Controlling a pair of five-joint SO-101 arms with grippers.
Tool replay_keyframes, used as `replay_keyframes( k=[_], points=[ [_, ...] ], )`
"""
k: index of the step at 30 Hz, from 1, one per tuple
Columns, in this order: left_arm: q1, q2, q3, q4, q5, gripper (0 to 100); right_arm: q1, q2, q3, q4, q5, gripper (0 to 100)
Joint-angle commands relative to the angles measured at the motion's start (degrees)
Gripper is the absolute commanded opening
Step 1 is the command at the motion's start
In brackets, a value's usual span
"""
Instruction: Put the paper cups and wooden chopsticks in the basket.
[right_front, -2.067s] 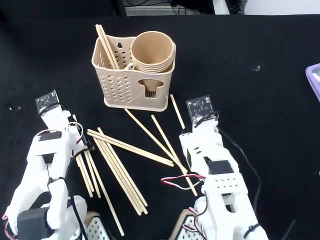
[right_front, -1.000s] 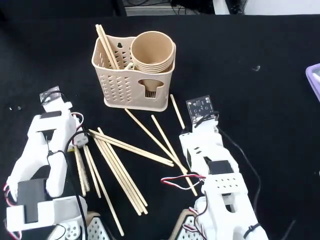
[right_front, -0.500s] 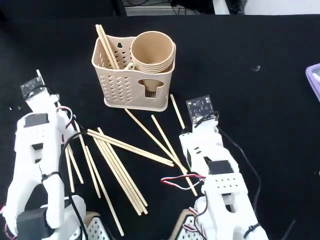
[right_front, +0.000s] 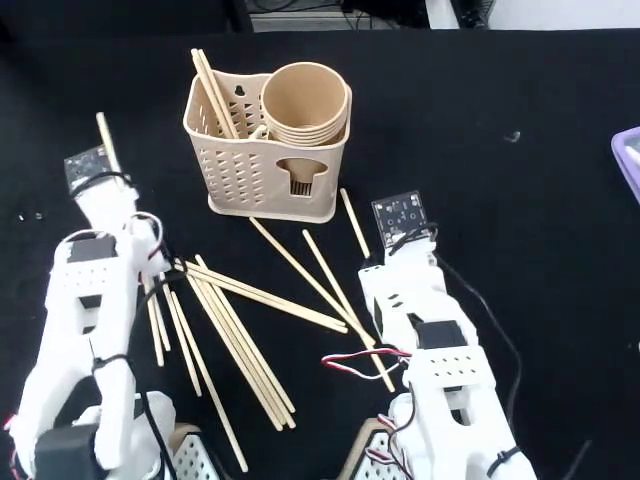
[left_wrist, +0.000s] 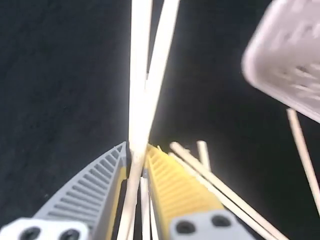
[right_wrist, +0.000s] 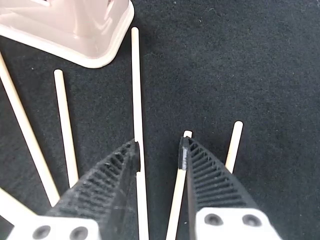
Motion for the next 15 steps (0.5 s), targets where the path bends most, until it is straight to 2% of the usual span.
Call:
replay_keyframes(
  k=[1,8,12,15],
  points=[
    [1.7,-6.7,0.7,-1.4,-2.0,3,-1.0,-1.5,-2.1,0.1,0.4,14.2],
    [1.7,-16.3,5.7,-1.6,-2.3,3,-1.0,-1.5,-2.1,0.1,0.4,14.2],
    [1.3,-16.6,10.6,-1.7,-2.3,10,-1.0,-1.5,-2.1,0.1,0.4,14.2],
    [-0.1,-16.7,15.2,-5.5,-2.3,9,-1.0,-1.5,-2.0,0.1,0.4,14.2]
  ],
)
